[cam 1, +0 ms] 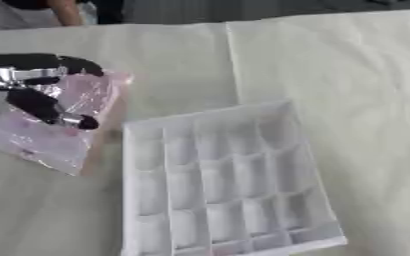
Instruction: Pick up objects on the table and place them in the box.
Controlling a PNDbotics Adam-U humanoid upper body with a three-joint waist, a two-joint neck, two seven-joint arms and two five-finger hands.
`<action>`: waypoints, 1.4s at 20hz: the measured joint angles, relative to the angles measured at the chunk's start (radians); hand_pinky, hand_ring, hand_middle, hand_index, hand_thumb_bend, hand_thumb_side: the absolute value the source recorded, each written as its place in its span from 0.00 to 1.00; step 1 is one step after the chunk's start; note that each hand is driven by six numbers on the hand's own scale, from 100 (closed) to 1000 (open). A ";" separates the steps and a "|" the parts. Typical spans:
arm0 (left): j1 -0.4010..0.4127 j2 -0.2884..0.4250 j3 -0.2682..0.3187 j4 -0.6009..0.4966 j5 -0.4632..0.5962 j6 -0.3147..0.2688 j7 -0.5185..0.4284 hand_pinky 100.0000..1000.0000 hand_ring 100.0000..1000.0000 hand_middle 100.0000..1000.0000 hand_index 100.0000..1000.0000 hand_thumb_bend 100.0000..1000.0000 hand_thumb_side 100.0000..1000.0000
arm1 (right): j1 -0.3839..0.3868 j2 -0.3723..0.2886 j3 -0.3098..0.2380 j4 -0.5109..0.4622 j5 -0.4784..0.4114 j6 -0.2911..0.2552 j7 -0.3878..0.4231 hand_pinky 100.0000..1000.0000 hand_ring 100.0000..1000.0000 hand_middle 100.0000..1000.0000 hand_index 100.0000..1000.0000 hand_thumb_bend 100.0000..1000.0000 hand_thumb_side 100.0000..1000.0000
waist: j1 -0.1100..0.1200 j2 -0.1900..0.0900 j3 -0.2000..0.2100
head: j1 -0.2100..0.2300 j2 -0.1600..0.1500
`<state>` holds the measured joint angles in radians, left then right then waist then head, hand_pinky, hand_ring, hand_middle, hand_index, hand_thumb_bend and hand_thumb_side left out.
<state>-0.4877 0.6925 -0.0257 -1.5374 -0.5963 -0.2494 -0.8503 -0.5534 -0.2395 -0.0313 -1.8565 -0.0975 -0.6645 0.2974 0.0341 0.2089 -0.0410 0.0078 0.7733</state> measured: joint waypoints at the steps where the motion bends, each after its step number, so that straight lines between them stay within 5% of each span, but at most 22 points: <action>1: 0.005 -0.004 0.000 0.000 0.000 0.001 -0.001 1.00 1.00 1.00 1.00 0.57 0.71 | 0.000 0.000 0.000 0.000 0.000 0.001 0.001 0.30 0.58 0.78 0.67 0.00 0.60 | 0.000 0.002 0.000 | 0.000 0.000; 14: 0.008 -0.035 0.061 0.026 -0.217 0.027 -0.028 1.00 1.00 1.00 1.00 0.71 0.67 | -0.001 -0.001 -0.001 0.005 -0.007 -0.003 0.018 0.29 0.58 0.79 0.65 0.00 0.60 | -0.008 0.017 -0.001 | 0.000 0.000; 28: -0.009 -0.041 0.135 0.013 -0.327 0.061 -0.043 1.00 1.00 1.00 1.00 0.68 0.66 | -0.007 -0.001 -0.001 0.012 -0.016 -0.018 0.043 0.29 0.58 0.79 0.62 0.00 0.60 | -0.021 0.031 0.005 | -0.008 0.000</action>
<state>-0.4962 0.6519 0.1089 -1.5242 -0.9231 -0.1884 -0.8929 -0.5609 -0.2408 -0.0320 -1.8442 -0.1137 -0.6820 0.3404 0.0133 0.2400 -0.0363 0.0003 0.7733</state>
